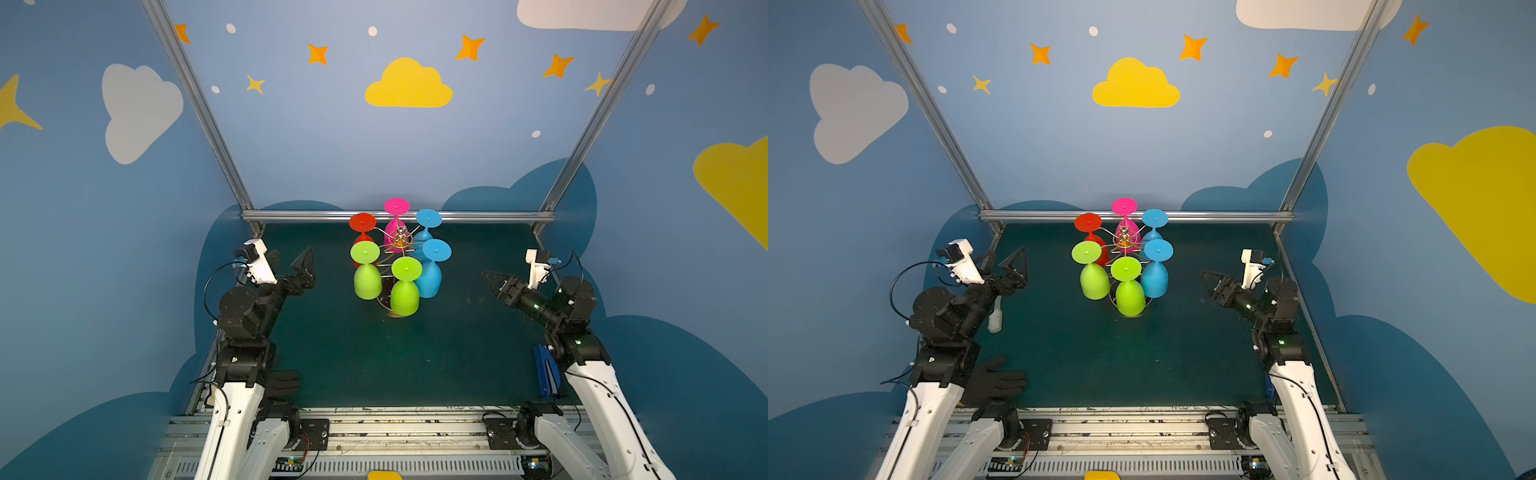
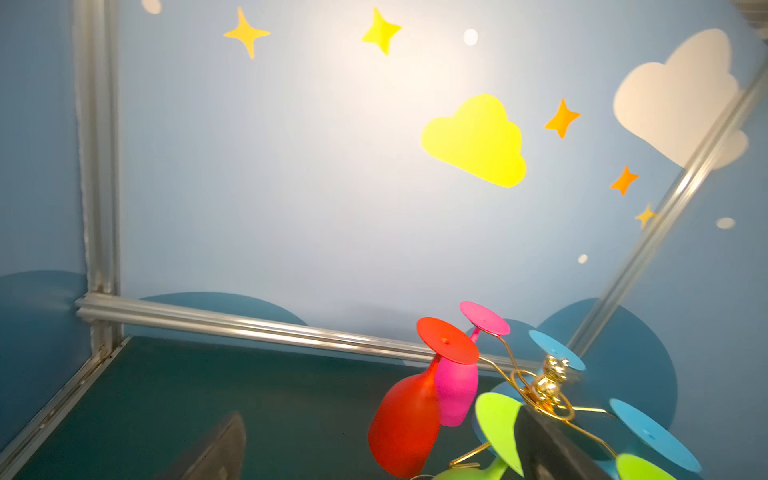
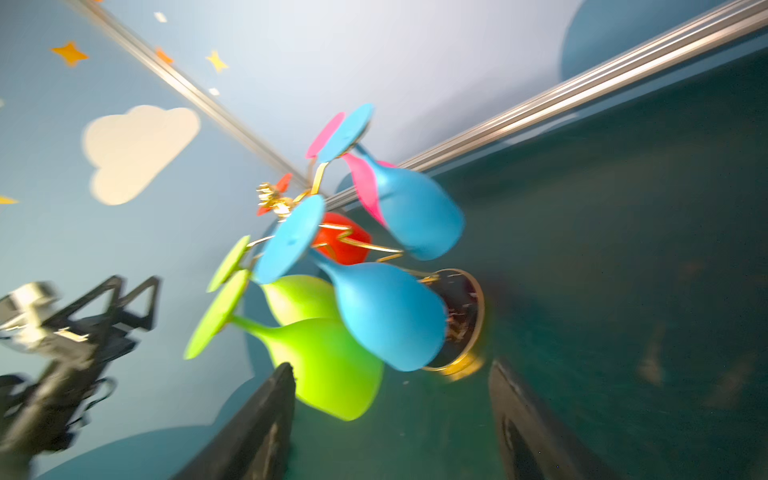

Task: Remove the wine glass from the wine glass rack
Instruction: 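Raise both arms and reach the right gripper toward the nearer blue glass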

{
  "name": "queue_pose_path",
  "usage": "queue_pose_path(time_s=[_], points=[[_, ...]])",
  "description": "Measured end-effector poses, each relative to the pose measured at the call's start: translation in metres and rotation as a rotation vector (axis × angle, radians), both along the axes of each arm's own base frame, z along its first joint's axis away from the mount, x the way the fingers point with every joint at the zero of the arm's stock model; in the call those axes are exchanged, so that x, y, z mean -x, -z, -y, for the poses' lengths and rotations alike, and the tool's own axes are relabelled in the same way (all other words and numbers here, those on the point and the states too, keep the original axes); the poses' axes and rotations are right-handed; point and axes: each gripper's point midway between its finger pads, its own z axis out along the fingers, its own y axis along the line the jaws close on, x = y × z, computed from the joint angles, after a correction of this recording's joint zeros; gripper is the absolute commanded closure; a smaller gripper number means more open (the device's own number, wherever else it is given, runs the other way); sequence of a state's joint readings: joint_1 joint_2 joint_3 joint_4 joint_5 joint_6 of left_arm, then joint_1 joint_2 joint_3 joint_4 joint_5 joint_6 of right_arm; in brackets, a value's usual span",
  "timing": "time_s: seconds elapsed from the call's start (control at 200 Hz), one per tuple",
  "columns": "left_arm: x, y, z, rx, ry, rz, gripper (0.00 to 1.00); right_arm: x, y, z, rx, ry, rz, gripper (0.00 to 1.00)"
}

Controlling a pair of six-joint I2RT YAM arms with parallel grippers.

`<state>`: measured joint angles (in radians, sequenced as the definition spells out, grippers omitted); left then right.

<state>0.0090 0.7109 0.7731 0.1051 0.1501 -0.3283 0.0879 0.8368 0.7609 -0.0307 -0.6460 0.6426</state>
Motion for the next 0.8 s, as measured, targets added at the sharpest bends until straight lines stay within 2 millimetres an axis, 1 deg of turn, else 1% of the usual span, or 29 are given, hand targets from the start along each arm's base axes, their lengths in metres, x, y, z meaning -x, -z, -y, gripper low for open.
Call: queue_pose_path(time_s=[0.09,0.145,0.235,0.285,0.345,0.441,0.571,0.716,0.801], points=[[-0.004,0.008,0.006,-0.008,0.033,-0.023,0.0,0.001,-0.014,-0.016,-0.028,-0.069,-0.016,0.29],[-0.007,0.018,0.007,-0.005,0.052,-0.048,0.0,0.0,-0.019,-0.024,-0.039,-0.1,-0.029,0.29],[-0.005,0.036,0.009,-0.002,0.074,-0.088,0.0,-0.005,-0.021,-0.035,-0.049,-0.131,-0.061,0.3],[-0.002,0.041,0.009,-0.003,0.075,-0.098,0.0,-0.009,-0.02,-0.041,-0.052,-0.143,-0.084,0.3],[0.002,0.04,0.009,-0.007,0.075,-0.092,0.0,-0.015,-0.018,-0.048,-0.057,-0.16,-0.111,0.31],[0.01,0.033,0.009,-0.014,0.071,-0.059,0.0,-0.026,-0.012,-0.06,-0.063,-0.19,-0.159,0.32],[0.014,0.028,0.009,-0.015,0.069,-0.042,0.0,-0.041,-0.006,-0.077,-0.079,-0.234,-0.214,0.37],[0.013,0.03,0.008,-0.015,0.068,-0.049,0.0,-0.053,-0.003,-0.091,-0.104,-0.267,-0.246,0.47],[0.013,0.03,0.008,-0.015,0.066,-0.05,0.0,-0.058,-0.002,-0.097,-0.114,-0.278,-0.259,0.55]])
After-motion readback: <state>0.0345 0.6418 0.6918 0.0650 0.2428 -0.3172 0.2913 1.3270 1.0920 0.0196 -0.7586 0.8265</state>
